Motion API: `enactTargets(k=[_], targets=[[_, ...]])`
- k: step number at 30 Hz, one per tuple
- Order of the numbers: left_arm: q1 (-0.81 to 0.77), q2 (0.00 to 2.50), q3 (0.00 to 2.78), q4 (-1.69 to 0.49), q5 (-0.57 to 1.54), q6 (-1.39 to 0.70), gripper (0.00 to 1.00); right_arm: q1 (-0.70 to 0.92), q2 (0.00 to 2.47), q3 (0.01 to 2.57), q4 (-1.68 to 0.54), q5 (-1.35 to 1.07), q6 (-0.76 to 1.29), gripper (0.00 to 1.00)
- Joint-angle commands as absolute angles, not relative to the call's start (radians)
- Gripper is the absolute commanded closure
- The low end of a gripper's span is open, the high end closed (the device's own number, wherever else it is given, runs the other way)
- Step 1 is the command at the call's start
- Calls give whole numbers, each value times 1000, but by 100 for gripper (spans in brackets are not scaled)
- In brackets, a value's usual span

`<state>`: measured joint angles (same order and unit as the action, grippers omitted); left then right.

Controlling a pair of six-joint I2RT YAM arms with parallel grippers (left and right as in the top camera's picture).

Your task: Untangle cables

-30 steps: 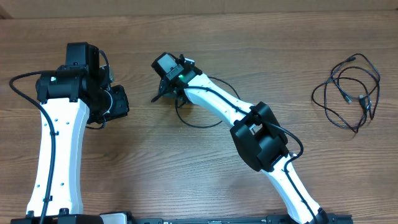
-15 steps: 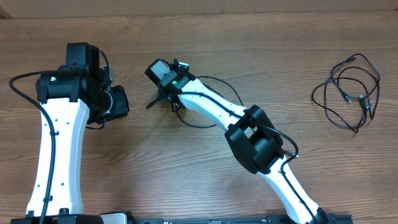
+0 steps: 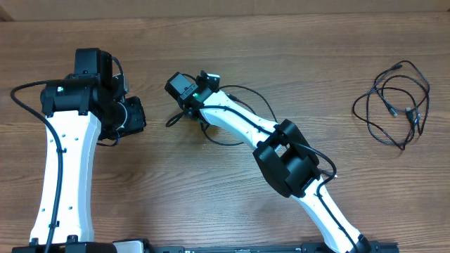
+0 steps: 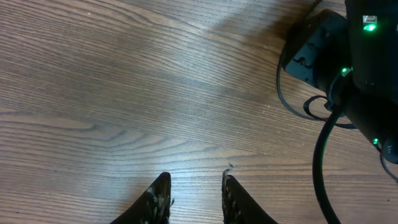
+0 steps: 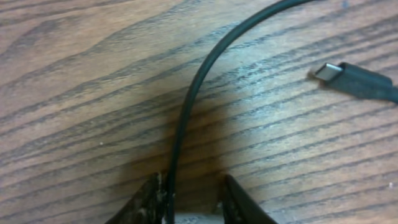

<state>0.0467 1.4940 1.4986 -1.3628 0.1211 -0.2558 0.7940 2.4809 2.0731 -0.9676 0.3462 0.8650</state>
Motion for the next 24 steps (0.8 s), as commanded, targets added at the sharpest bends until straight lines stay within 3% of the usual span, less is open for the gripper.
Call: enactTargets(k=[1, 8, 19, 24], targets=[[46, 1481, 1510, -1362, 150, -249, 73, 798, 2534, 2024, -991, 347, 868, 78], [46, 1481, 1510, -1357, 162, -248, 73, 798, 2534, 2027, -1032, 336, 868, 96], [46, 1481, 1510, -1346, 158, -247, 73, 676, 2384, 2118, -1199, 352, 780, 96], [46, 1481, 1510, -1342, 158, -247, 73, 556, 2276, 2166, -1394, 524, 731, 96]])
